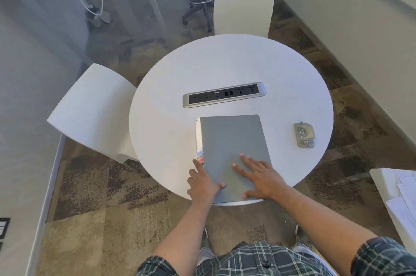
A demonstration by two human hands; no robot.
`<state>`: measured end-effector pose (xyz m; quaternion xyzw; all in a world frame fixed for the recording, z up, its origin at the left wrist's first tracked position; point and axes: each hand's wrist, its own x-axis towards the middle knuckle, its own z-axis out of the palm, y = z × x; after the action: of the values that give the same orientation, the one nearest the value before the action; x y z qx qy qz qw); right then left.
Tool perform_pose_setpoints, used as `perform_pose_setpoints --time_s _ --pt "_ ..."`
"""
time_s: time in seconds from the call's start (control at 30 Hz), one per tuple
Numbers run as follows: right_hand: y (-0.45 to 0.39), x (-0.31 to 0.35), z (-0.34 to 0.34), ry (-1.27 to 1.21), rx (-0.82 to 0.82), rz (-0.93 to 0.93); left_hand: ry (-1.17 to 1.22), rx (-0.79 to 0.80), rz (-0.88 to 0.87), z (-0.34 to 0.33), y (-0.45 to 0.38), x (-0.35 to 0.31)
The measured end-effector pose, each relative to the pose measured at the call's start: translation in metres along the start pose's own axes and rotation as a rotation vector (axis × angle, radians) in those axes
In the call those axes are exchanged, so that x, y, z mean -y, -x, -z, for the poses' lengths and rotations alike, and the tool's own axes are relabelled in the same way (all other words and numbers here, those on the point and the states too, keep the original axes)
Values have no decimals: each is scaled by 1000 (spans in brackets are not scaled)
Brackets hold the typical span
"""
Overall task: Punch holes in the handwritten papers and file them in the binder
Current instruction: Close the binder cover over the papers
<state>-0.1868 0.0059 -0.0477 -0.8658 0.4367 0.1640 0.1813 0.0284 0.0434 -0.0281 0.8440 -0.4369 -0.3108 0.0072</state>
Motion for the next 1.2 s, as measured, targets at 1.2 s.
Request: perform_pose_setpoints --time_s 1.2 --pt "-22 -13 41 -205 -1 -118 -444 60 -500 65 -60 -29"
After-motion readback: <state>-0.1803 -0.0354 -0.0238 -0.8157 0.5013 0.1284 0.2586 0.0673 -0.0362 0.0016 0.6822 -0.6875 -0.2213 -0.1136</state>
